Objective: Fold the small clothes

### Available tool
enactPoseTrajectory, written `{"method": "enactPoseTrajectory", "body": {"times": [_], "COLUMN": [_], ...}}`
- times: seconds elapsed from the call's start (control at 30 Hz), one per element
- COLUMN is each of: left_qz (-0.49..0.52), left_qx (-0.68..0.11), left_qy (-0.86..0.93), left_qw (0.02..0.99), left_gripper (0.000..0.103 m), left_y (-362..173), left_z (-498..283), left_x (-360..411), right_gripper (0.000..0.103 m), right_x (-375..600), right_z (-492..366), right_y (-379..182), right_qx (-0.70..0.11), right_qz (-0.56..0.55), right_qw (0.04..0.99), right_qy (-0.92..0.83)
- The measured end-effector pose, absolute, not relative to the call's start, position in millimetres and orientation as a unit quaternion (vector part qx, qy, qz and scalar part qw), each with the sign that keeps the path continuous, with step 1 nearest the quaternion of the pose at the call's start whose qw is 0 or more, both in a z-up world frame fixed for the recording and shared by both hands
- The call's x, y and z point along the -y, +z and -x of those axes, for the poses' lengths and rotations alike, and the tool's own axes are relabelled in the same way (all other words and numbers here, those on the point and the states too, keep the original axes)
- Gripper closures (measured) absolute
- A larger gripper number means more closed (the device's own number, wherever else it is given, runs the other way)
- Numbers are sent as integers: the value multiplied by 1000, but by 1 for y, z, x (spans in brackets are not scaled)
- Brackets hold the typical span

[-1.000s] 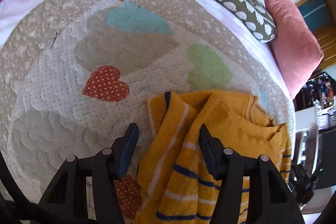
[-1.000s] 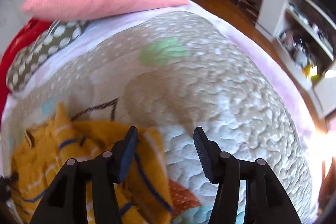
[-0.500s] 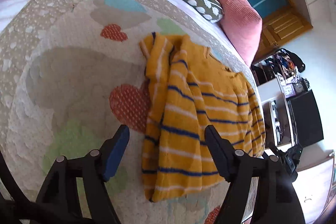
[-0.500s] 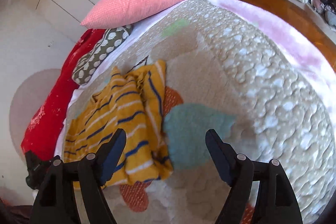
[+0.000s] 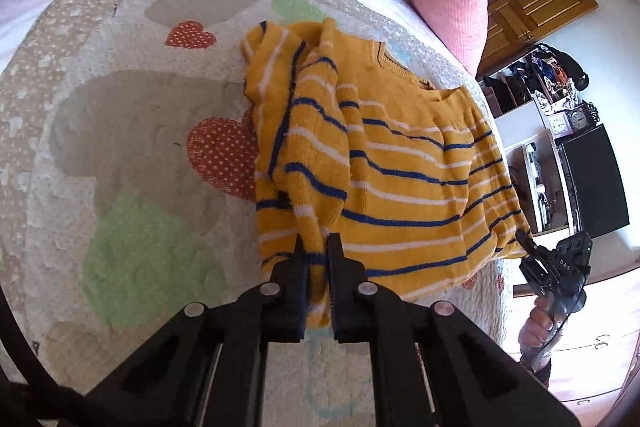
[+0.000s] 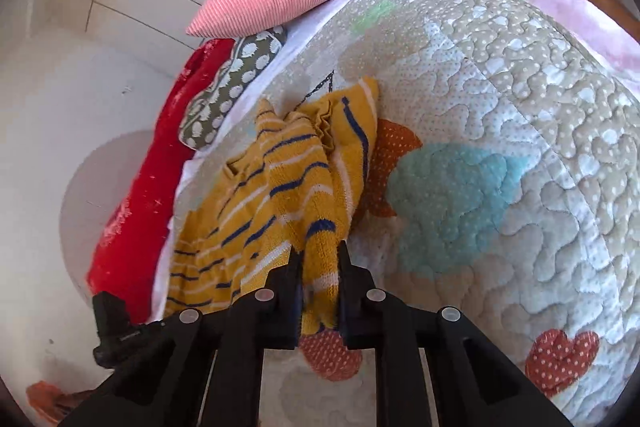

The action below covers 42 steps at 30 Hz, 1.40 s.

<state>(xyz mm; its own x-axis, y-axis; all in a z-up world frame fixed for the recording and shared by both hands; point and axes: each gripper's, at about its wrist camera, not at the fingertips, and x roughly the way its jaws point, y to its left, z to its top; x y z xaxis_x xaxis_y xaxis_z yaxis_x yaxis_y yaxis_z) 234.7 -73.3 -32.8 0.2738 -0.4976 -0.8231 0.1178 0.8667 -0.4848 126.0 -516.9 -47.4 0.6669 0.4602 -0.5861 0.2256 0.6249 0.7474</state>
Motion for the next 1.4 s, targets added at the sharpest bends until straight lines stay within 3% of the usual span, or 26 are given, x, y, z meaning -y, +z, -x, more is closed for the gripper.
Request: {"method": "enactPoseTrajectory", "body": {"times": [0.13, 0.23, 0.3, 0.37, 0.53, 0.63, 0.73, 0.83, 0.97, 1.03, 1.07, 1.17, 1.2, 1.4], "left_qz": [121, 146, 151, 135, 110, 114, 131, 154, 170, 168, 168, 174, 173, 149], "left_qx": [-577, -572, -558, -542, -506, -489, -488, -491, -493, -496, -501, -520, -524, -543], "left_qy": [-142, -139, -138, -130, -154, -180, -184, -179, -164, -160, -161, -158, -155, -167], "left_qw": [795, 795, 804, 819, 842, 846, 843, 839, 837, 837, 834, 821, 819, 810], "left_gripper": [95, 94, 77, 69, 67, 55, 55, 54, 41, 34, 33, 33, 33, 32], "left_y": [-46, -51, -46, -37, -19, -14, -16, -19, -22, -24, -27, -39, -42, -53], "left_z": [-226, -217, -209, -202, -186, -189, -203, -214, -234, -250, -260, -286, -292, -302], "left_x": [62, 41, 33, 33, 49, 69, 82, 81, 66, 61, 60, 61, 63, 78], "right_gripper": [94, 91, 82, 73, 73, 73, 73, 73, 85, 84, 79, 42, 36, 30], "right_x": [521, 517, 514, 510, 494, 465, 428, 420, 470, 490, 493, 486, 484, 484], "right_z": [-98, -87, -80, -79, -87, -122, -181, -233, -260, -249, -239, -208, -195, -140], "right_y": [-65, -79, -72, -59, -7, 14, 0, -34, -57, -49, -40, -15, -11, -22], "right_qx": [-423, -437, -429, -423, -368, -360, -409, -459, -450, -437, -423, -391, -383, -402], "right_qz": [-421, -398, -377, -338, -238, -216, -225, -203, -197, -221, -217, -176, -180, -199], "right_qw": [801, 806, 821, 840, 897, 908, 878, 861, 870, 868, 875, 896, 901, 891], "right_qy": [51, 26, 12, -15, -60, 4, 110, 84, -56, -83, -89, -112, -98, -69]}}
